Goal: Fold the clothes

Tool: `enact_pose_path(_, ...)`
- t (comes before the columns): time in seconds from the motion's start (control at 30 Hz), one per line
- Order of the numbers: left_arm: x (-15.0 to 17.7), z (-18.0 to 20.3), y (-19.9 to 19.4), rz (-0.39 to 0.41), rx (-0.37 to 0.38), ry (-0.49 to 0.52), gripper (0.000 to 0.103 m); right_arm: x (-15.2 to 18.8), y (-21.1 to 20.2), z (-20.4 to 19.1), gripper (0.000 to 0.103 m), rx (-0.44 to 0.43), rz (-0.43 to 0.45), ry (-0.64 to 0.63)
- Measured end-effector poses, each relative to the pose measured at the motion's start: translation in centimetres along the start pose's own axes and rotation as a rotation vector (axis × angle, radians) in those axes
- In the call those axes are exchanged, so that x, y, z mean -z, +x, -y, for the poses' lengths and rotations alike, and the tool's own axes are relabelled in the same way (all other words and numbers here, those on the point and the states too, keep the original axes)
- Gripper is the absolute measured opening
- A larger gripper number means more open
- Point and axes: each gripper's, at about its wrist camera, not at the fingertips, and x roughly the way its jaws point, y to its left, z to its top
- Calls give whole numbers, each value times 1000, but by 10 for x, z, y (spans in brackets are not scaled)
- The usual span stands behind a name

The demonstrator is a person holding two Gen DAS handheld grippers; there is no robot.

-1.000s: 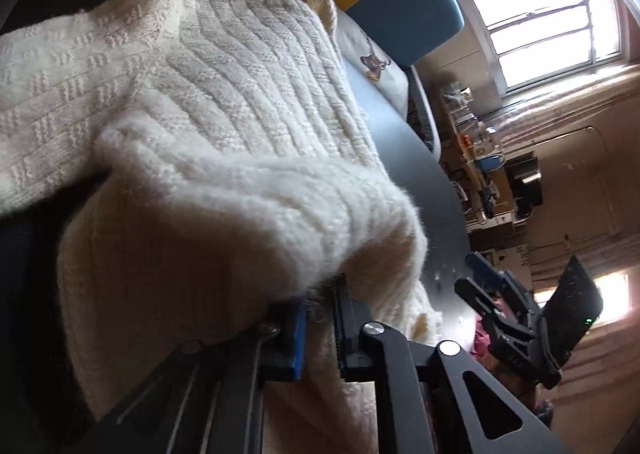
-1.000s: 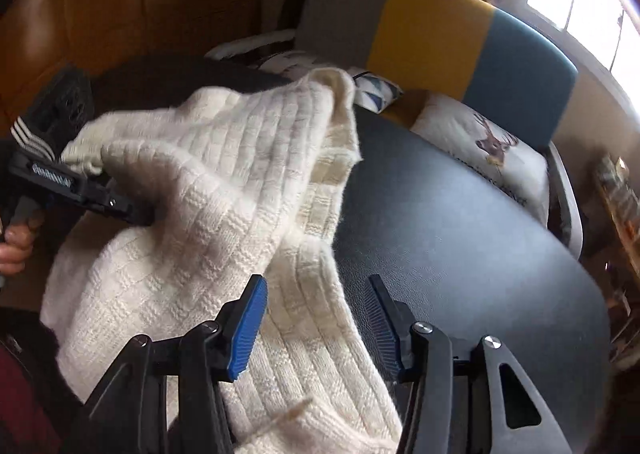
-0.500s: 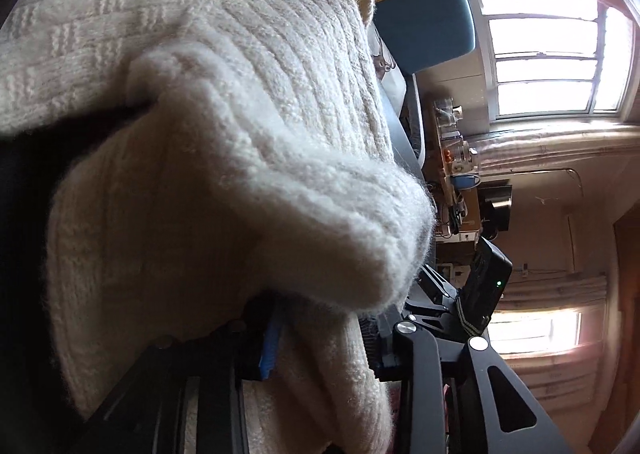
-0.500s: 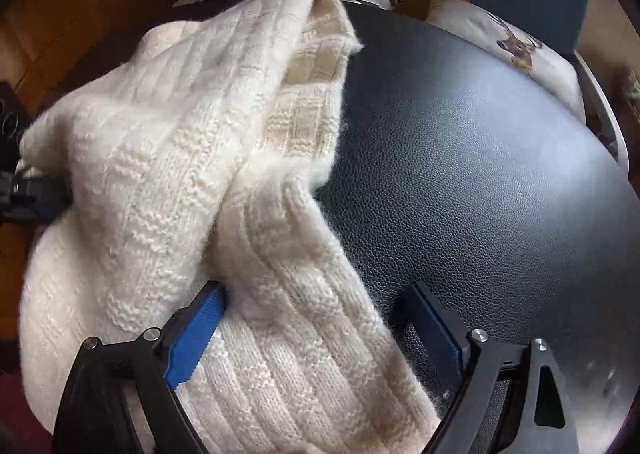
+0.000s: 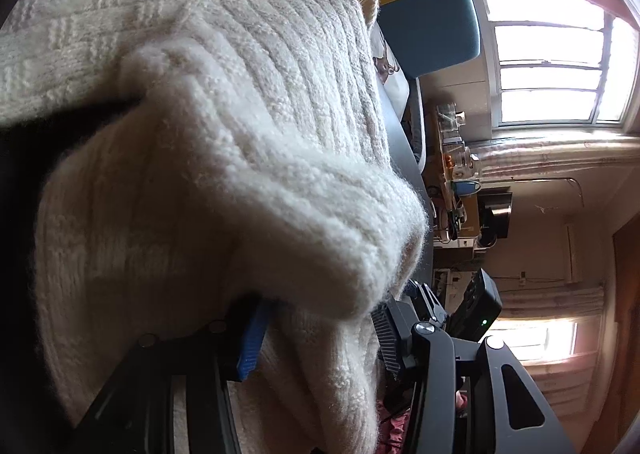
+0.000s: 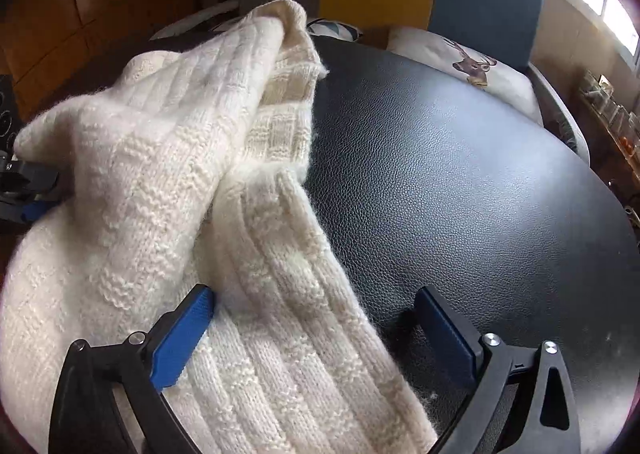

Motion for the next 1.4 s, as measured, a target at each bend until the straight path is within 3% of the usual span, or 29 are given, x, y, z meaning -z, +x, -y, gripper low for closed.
enact_pose_path(0.13, 2, 1, 0, 6, -11, 9, 49, 0, 0, 1, 98, 61, -18, -14)
enact_pose_path(0.17, 1, 3, 1, 3, -20, 16, 49, 1, -4, -3, 85, 86, -14, -48)
enact_pose_path(0.2, 1, 6, 1, 1, -29, 23, 49, 2, -8, -8, 65, 115, -12, -83)
enact_pose_path(0.23, 1, 8, 2, -2, -37, 30, 49, 4, -13, -12, 55, 144, -10, -119)
enact_pose_path(0.3, 0, 15, 4, -6, -70, 79, 50, 9, -20, -18, 15, 237, -22, -181)
enact_pose_path(0.43, 6, 41, 14, -7, -166, 250, 44, 30, -21, -6, 13, 379, -63, -223)
enact_pose_path(0.57, 12, 57, 35, -39, -219, 337, 17, 52, -29, 22, 13, 489, -97, -186)
enact_pose_path(0.67, 18, 67, 28, -10, -165, 409, 4, 66, -37, 55, 13, 510, -112, -67)
enact_pose_path(0.7, 18, 72, 25, 1, -128, 407, 3, 70, -40, 65, 13, 507, -119, -27)
enact_pose_path(0.8, 5, 79, 15, 53, -149, 387, 2, 81, -48, 82, 16, 494, -121, 37)
enact_pose_path(0.9, -7, 69, -13, 55, -52, 324, 2, 86, -55, 91, 20, 471, -100, 92)
enact_pose_path(1.0, -16, 59, -44, 100, -60, 268, 13, 85, -54, 97, 23, 478, -72, 132)
enact_pose_path(1.03, -17, 47, -61, 126, -85, 238, 24, 84, -52, 99, 24, 485, -54, 143)
enact_pose_path(1.13, -21, -3, -120, 247, -171, 111, 31, 83, -46, 100, 24, 522, -11, 158)
enact_pose_path(1.27, -15, -59, -179, 373, -310, -8, 56, 83, -42, 97, 24, 563, 12, 176)
enact_pose_path(1.4, -17, -72, -163, 303, -223, -44, 61, 79, -38, 94, 24, 585, -3, 179)
